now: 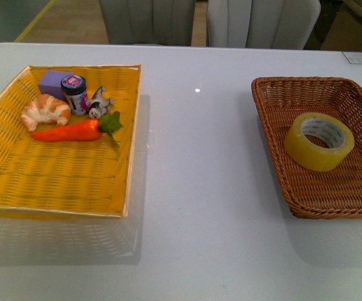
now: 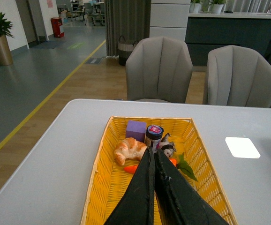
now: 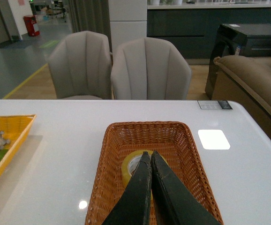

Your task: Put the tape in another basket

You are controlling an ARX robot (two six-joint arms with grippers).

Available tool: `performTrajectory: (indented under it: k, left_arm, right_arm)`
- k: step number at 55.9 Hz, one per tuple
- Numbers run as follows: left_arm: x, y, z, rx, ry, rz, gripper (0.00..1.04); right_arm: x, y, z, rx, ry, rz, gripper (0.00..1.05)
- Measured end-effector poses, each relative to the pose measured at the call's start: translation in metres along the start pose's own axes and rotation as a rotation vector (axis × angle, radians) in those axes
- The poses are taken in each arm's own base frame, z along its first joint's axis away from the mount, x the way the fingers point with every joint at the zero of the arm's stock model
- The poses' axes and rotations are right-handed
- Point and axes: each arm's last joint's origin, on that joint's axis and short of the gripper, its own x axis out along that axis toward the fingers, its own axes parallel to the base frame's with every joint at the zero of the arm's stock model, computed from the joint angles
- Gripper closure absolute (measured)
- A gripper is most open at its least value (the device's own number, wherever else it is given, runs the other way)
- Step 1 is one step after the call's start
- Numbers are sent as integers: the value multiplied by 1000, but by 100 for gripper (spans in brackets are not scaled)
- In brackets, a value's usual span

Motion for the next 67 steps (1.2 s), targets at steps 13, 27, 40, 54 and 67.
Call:
performTrajectory:
  k: [13,27,40,54,67]
  left_arm:
    - [0,0,0,0,0,0,103]
    - [0,0,0,0,0,0,103]
    - [0,0,0,0,0,0,63]
    - [0,0,0,0,0,0,15]
    - [0,0,0,2,0,0,9]
  right_arm:
    - [-10,0,-2,0,5,-2,103]
    - [-10,0,-2,-1,4,0,97]
    - [-10,0,-2,-1,4,0,57]
    - [-10,0,-2,-1,3,0,10]
    - [-10,0,-2,-1,4,0,9]
